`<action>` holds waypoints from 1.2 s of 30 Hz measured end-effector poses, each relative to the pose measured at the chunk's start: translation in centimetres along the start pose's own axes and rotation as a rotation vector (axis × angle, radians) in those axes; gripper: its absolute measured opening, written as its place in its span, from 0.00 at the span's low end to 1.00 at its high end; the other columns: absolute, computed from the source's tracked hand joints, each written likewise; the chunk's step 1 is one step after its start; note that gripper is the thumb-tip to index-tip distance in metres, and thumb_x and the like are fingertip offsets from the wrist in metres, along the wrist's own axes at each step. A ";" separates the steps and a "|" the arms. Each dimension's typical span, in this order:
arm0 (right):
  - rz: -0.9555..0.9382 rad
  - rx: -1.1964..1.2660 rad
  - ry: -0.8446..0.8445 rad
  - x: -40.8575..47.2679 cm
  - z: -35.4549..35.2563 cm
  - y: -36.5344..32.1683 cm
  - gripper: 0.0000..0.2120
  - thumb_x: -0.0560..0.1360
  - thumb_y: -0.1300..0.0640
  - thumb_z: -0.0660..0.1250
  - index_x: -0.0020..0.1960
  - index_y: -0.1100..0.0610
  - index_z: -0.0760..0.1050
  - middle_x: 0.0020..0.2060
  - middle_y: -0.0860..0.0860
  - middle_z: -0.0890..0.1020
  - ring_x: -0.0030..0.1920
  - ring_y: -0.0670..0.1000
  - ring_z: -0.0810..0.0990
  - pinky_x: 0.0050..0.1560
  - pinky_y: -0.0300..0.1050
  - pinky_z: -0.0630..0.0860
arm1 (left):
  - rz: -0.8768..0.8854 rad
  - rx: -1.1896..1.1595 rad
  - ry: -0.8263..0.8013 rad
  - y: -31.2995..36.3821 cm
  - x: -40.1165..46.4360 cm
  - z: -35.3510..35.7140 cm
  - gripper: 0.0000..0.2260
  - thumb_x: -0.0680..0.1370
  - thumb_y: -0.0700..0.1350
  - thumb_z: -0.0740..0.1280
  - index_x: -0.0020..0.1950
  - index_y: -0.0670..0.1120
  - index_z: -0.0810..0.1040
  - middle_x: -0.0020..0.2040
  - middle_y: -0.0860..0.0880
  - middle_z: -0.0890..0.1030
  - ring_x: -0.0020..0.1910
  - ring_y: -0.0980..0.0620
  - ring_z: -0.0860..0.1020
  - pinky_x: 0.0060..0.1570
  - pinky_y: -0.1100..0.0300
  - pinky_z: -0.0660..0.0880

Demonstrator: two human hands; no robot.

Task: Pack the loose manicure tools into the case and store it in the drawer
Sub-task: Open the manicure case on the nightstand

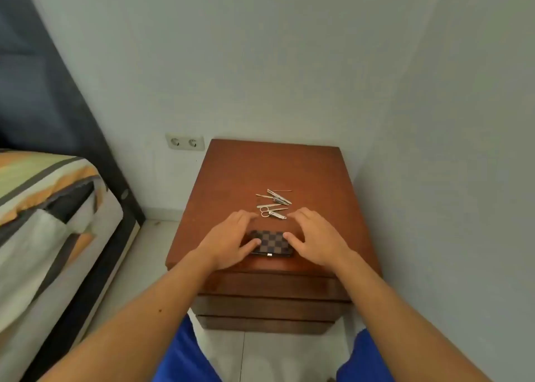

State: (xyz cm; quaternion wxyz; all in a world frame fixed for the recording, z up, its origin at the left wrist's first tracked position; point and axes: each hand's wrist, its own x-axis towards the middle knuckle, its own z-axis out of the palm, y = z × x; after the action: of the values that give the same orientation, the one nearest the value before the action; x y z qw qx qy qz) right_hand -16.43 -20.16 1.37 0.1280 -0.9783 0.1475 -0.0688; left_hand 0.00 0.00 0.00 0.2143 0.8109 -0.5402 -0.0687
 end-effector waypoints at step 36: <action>0.273 0.493 0.192 5.7 3.1 2.0 0.04 0.77 0.49 0.76 0.50 0.48 0.88 0.37 0.41 0.84 0.38 0.43 0.81 0.43 0.42 0.79 | -0.247 -0.303 0.145 -1.5 -0.8 4.9 0.32 0.70 0.53 0.82 0.72 0.52 0.76 0.60 0.59 0.76 0.60 0.56 0.72 0.62 0.57 0.73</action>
State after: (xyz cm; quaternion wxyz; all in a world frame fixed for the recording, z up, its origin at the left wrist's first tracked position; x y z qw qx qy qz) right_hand -11.09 -23.07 -1.56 0.3551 -0.8779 0.2680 -0.1771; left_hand -0.78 -0.14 -5.14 0.3621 0.8323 -0.4032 -0.1166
